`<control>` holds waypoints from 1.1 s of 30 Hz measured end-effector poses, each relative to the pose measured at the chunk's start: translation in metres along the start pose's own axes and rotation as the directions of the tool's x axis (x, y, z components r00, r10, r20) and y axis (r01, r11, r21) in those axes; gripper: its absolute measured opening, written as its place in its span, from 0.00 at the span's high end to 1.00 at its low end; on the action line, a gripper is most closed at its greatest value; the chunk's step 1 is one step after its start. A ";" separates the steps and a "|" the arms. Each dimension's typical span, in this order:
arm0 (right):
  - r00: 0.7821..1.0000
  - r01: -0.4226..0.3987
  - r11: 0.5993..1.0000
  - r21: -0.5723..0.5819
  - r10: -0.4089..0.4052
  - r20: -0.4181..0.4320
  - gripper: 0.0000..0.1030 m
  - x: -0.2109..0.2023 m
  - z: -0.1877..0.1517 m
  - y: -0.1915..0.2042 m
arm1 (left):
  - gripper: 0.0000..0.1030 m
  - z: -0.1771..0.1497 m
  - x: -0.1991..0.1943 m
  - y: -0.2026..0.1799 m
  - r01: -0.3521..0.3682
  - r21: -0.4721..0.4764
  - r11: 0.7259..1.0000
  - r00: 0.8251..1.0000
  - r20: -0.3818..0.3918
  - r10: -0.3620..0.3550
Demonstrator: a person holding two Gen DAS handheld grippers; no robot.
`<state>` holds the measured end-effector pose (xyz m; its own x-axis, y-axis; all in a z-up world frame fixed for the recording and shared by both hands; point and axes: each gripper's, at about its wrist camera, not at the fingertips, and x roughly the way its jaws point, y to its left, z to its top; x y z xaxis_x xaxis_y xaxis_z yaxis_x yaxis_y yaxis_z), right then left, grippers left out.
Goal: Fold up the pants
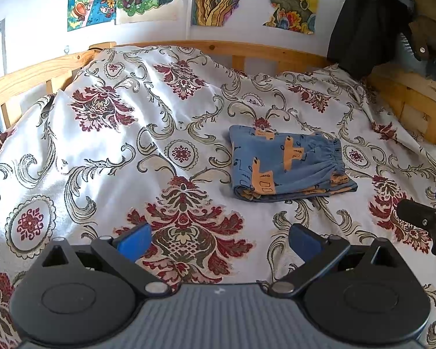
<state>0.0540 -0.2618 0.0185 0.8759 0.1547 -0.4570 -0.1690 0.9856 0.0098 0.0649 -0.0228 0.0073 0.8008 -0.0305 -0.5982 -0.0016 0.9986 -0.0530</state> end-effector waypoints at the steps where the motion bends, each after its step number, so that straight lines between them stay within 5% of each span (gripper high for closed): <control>1: 1.000 0.000 1.000 0.000 0.000 0.000 0.01 0.000 0.000 0.000 | 0.00 0.000 0.000 0.000 0.000 0.001 1.000 1.000 0.000 0.000; 33: 1.000 0.000 1.000 0.000 0.000 -0.003 0.01 0.000 0.000 0.001 | 0.00 0.000 0.000 -0.002 -0.014 0.027 1.000 1.000 -0.018 0.014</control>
<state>0.0539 -0.2612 0.0188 0.8746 0.1542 -0.4598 -0.1686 0.9856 0.0098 0.0644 -0.0245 0.0073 0.7900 -0.0173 -0.6129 0.0040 0.9997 -0.0231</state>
